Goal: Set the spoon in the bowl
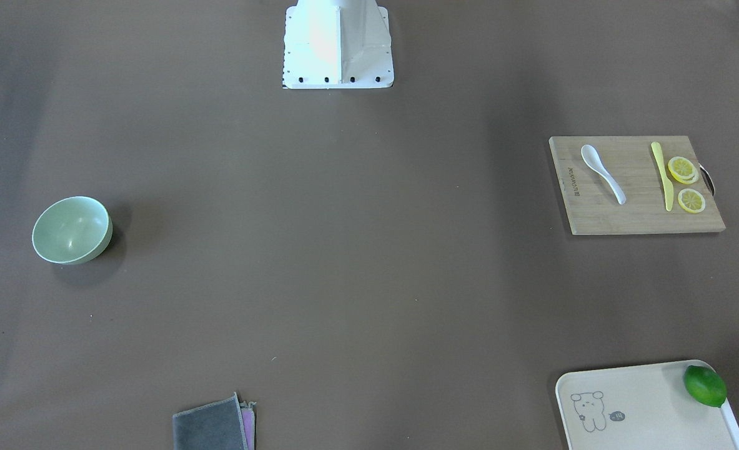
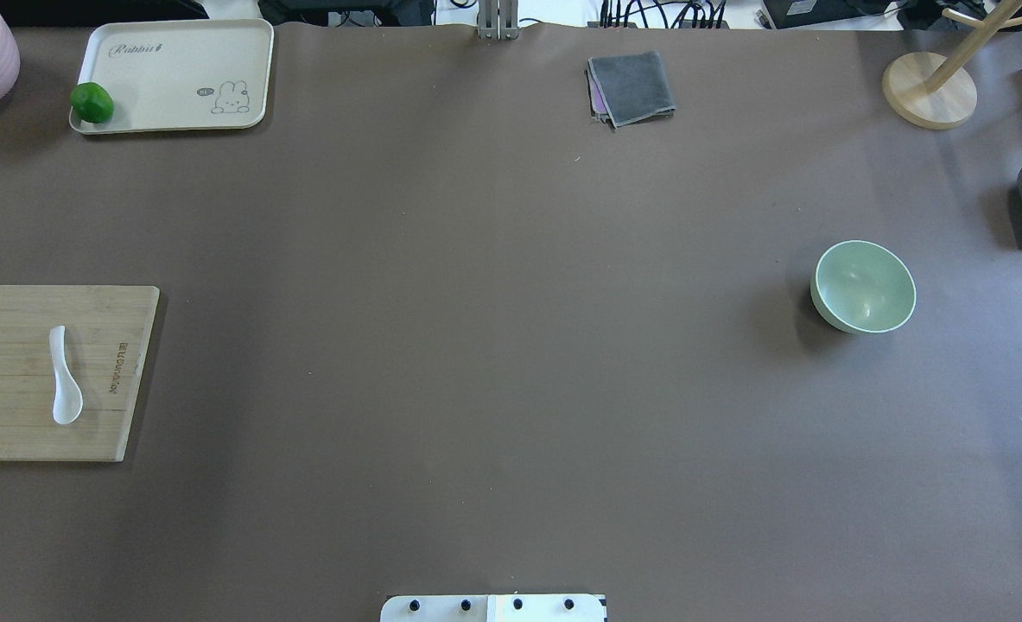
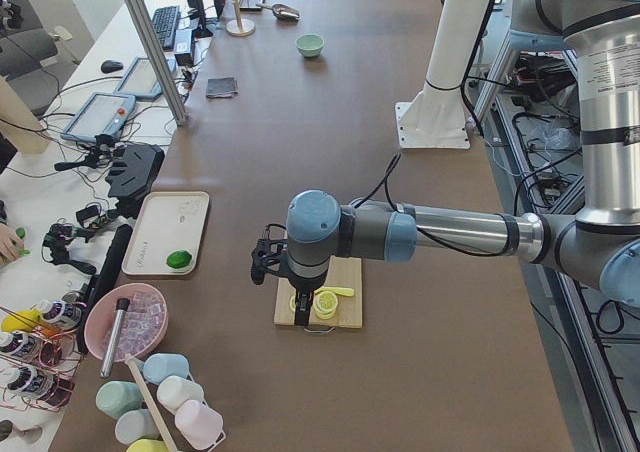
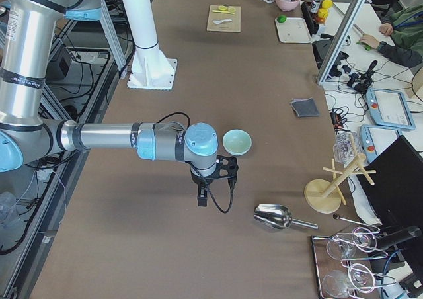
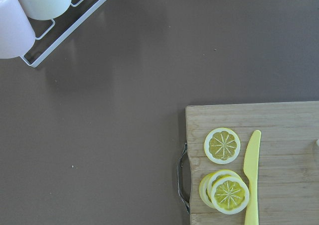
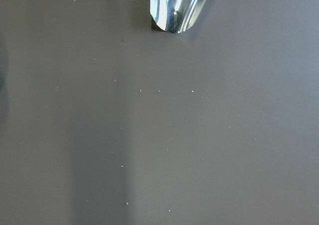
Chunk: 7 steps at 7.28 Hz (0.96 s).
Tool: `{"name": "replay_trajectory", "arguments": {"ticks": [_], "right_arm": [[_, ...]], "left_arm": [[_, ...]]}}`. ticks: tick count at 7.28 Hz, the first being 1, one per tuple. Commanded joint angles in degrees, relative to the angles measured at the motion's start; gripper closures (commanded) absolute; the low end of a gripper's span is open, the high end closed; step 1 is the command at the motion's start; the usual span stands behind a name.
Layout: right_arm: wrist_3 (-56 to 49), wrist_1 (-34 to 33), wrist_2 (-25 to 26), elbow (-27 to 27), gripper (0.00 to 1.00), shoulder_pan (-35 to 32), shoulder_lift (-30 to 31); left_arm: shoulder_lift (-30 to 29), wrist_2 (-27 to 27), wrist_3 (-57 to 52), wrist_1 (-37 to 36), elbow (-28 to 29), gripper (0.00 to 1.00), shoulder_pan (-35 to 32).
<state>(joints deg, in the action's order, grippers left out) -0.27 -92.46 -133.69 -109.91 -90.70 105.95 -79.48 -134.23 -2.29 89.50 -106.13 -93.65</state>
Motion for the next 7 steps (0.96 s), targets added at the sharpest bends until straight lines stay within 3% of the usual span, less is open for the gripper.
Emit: {"name": "replay_trajectory", "arguments": {"ticks": [1,3,4,5,7], "right_arm": [[0.2,0.0,-0.2,-0.9,0.00,0.0,-0.5],[0.7,1.5,-2.9,-2.2,0.00,0.0,-2.6],[0.8,2.0,-3.8,-2.2,0.00,0.0,-3.5],[0.8,4.7,-3.9,-1.9,0.00,0.0,-4.9],[3.4,14.5,-4.7,-1.4,0.00,0.0,-5.0]], "left_arm": [[-0.5,-0.1,0.0,0.2,-3.1,0.02,0.0],[-1.5,-0.2,0.3,1.6,-5.0,0.02,0.0],[-1.9,0.0,0.4,6.3,-3.8,0.02,0.0],[-3.8,-0.1,0.9,13.2,-0.7,0.02,0.0],[-5.5,-0.1,0.9,15.4,0.3,0.02,0.0]]}}
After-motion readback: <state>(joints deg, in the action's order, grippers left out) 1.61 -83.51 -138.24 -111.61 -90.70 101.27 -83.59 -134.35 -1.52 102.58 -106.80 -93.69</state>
